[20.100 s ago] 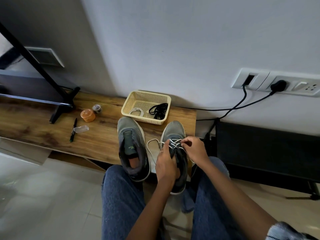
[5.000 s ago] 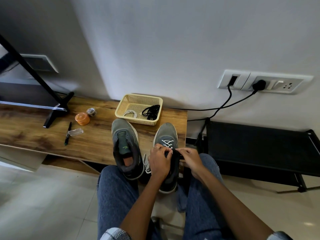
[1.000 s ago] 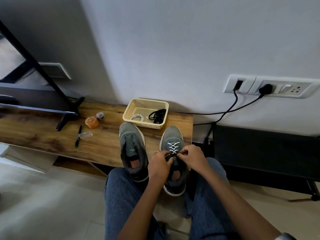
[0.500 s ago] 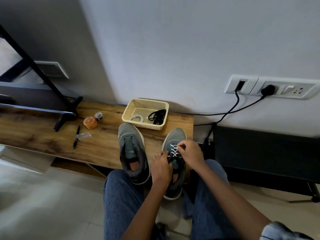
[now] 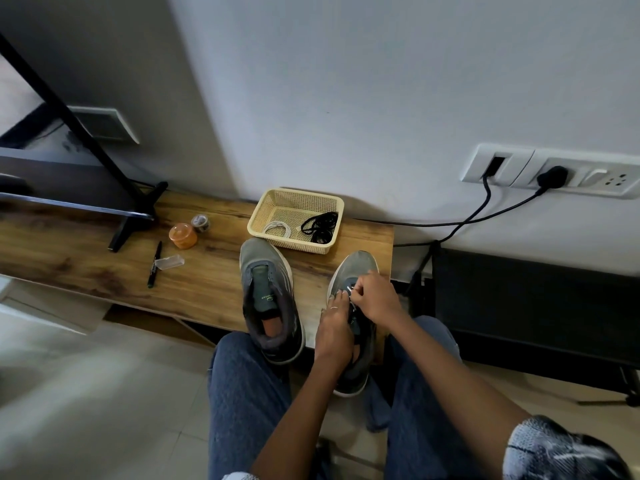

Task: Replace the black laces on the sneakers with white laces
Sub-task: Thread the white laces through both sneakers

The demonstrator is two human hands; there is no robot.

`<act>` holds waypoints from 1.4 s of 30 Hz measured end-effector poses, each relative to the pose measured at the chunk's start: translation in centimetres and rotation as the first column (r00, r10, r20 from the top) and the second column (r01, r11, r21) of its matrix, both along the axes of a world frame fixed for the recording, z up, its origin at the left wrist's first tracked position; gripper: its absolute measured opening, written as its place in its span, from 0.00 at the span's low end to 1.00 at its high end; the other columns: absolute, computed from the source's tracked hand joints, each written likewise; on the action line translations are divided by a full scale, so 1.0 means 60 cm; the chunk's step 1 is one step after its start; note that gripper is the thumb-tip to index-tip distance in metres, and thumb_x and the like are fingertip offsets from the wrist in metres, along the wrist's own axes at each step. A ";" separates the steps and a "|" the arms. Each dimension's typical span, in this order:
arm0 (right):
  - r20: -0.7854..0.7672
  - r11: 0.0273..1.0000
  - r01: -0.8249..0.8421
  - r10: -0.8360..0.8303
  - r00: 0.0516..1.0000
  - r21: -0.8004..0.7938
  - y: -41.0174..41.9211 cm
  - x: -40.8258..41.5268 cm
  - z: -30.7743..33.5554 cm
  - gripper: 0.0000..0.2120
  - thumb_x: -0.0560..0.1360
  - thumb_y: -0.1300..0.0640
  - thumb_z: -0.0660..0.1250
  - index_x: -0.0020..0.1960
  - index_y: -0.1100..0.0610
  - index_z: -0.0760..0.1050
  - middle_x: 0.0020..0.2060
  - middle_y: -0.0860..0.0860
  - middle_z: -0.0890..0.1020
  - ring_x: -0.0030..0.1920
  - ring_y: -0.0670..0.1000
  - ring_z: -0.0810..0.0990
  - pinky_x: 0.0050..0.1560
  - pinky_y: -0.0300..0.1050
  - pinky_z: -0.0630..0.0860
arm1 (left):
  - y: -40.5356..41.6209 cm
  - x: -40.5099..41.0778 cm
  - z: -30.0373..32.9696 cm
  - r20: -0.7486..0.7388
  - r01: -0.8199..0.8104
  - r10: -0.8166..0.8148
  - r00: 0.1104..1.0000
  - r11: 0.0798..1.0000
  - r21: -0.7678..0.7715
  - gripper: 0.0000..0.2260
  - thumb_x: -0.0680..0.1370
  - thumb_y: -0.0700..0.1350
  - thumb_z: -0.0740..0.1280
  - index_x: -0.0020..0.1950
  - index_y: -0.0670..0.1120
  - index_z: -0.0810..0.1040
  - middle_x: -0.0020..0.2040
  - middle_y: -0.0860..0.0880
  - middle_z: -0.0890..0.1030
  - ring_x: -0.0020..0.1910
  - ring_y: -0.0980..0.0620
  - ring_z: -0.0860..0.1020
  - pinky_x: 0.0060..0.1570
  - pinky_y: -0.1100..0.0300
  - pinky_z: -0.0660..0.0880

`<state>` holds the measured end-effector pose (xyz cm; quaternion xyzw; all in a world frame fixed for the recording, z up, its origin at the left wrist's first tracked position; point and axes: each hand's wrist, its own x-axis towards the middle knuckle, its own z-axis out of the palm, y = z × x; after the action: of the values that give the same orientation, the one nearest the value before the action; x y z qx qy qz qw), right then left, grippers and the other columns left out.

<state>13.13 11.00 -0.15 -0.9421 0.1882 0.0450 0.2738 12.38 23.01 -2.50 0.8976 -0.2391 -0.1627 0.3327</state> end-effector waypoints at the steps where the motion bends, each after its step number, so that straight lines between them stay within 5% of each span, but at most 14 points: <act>1: 0.005 1.000 -0.008 0.008 1.000 0.004 -0.002 -0.001 -0.001 0.16 0.73 0.62 0.63 0.27 0.54 0.65 0.32 0.55 0.73 0.36 0.55 0.76 0.54 0.52 0.75 | 0.000 -0.001 0.000 0.003 -0.005 0.005 1.000 1.000 0.002 0.32 0.73 0.28 0.56 0.77 0.39 0.55 0.77 0.41 0.59 0.77 0.47 0.56 0.75 0.59 0.52; 3: 0.020 1.000 -0.023 0.023 1.000 0.013 -0.003 -0.004 -0.003 0.16 0.73 0.62 0.64 0.28 0.54 0.65 0.31 0.54 0.72 0.33 0.53 0.74 0.56 0.52 0.75 | -0.001 -0.003 -0.003 -0.004 -0.021 0.021 1.000 1.000 -0.003 0.32 0.73 0.28 0.56 0.77 0.39 0.55 0.77 0.41 0.59 0.77 0.47 0.56 0.75 0.58 0.52; 8: 0.067 0.996 -0.014 0.008 0.998 0.085 -0.013 -0.010 -0.010 0.06 0.74 0.62 0.65 0.39 0.62 0.77 0.40 0.52 0.75 0.42 0.50 0.75 0.41 0.41 0.67 | -0.001 -0.004 -0.002 -0.007 -0.071 0.071 0.997 0.997 -0.007 0.30 0.75 0.29 0.55 0.77 0.39 0.57 0.76 0.41 0.60 0.76 0.47 0.57 0.73 0.59 0.54; 13: 0.133 0.990 0.088 -0.103 0.986 0.109 -0.032 -0.011 -0.018 0.06 0.75 0.64 0.66 0.48 0.61 0.82 0.46 0.52 0.77 0.46 0.50 0.77 0.51 0.43 0.73 | -0.001 -0.002 -0.003 -0.008 -0.098 0.098 0.995 0.995 -0.002 0.28 0.77 0.30 0.53 0.77 0.41 0.57 0.77 0.43 0.59 0.76 0.48 0.57 0.73 0.60 0.53; 19: 0.057 0.999 0.047 -0.048 0.997 0.027 -0.030 -0.004 -0.027 0.05 0.75 0.63 0.66 0.42 0.57 0.78 0.45 0.49 0.75 0.45 0.50 0.77 0.47 0.48 0.75 | 0.001 -0.003 -0.002 -0.022 -0.081 0.081 0.996 0.997 0.004 0.29 0.76 0.30 0.53 0.77 0.41 0.56 0.77 0.43 0.59 0.76 0.49 0.56 0.72 0.63 0.51; 28: 0.095 0.992 -0.053 0.064 0.993 -0.115 -0.016 -0.009 -0.026 0.06 0.77 0.63 0.64 0.46 0.55 0.78 0.50 0.48 0.71 0.44 0.48 0.73 0.40 0.46 0.75 | -0.003 -0.005 0.013 -0.014 -0.054 0.054 0.998 0.999 0.004 0.27 0.74 0.29 0.55 0.73 0.39 0.62 0.73 0.40 0.65 0.73 0.44 0.62 0.70 0.57 0.59; 37: 0.127 0.986 0.057 -0.077 0.989 0.158 -0.017 -0.015 -0.019 0.03 0.75 0.56 0.67 0.42 0.50 0.77 0.48 0.47 0.71 0.47 0.48 0.74 0.46 0.44 0.71 | -0.002 -0.006 -0.007 -0.048 -0.159 0.159 0.986 0.987 -0.012 0.28 0.77 0.31 0.56 0.76 0.43 0.60 0.76 0.45 0.62 0.76 0.50 0.58 0.73 0.60 0.55; 42: 0.093 0.989 0.099 -0.109 0.990 0.106 0.001 -0.017 -0.018 0.06 0.74 0.53 0.69 0.44 0.56 0.80 0.49 0.47 0.72 0.47 0.47 0.73 0.42 0.41 0.68 | 0.002 -0.012 -0.008 -0.070 -0.227 0.224 0.972 0.973 -0.036 0.26 0.78 0.31 0.58 0.76 0.43 0.62 0.76 0.46 0.63 0.75 0.51 0.60 0.73 0.60 0.56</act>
<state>12.09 11.07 -1.26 -0.9170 0.2209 -0.0064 0.3319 11.68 23.11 -2.97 0.9057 -0.1279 -0.1478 0.3761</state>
